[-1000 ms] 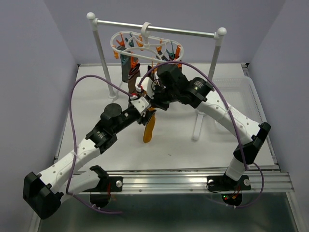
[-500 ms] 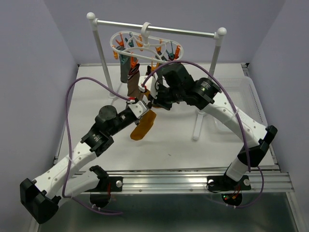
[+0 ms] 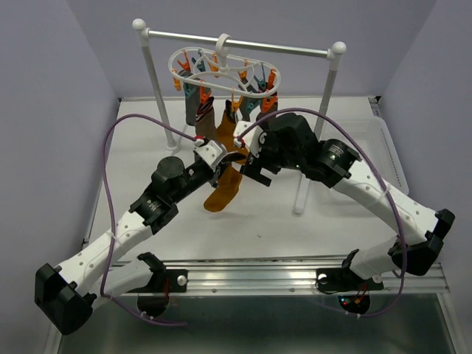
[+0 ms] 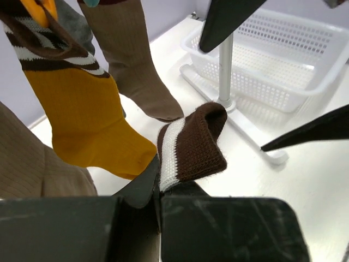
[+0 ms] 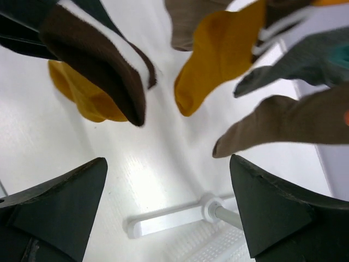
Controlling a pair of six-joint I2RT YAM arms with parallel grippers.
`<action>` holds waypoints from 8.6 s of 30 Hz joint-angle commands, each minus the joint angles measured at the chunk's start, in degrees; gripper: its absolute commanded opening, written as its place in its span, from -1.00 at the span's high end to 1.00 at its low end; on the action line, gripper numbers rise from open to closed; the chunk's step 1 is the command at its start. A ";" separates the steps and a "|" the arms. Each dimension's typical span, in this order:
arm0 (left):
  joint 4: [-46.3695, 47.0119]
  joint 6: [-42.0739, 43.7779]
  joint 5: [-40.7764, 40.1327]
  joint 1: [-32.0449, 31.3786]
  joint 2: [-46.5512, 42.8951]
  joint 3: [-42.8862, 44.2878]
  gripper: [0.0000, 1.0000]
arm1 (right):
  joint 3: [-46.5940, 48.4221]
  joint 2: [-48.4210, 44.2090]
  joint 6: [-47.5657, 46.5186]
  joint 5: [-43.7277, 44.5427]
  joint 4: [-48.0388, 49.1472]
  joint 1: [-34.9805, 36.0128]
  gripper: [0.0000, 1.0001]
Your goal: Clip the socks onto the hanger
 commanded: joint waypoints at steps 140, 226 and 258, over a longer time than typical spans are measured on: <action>-0.08 -21.65 -1.92 -0.66 4.51 5.80 1.00 | -27.34 -2.65 42.55 45.89 80.92 -6.36 -1.00; -4.83 -4.60 -14.06 7.16 21.30 33.84 1.00 | -27.61 -0.19 34.81 15.94 85.14 -20.60 -1.00; -6.94 -4.69 -7.99 7.25 23.05 36.12 1.00 | -27.17 0.25 34.82 17.95 87.08 -18.93 -0.93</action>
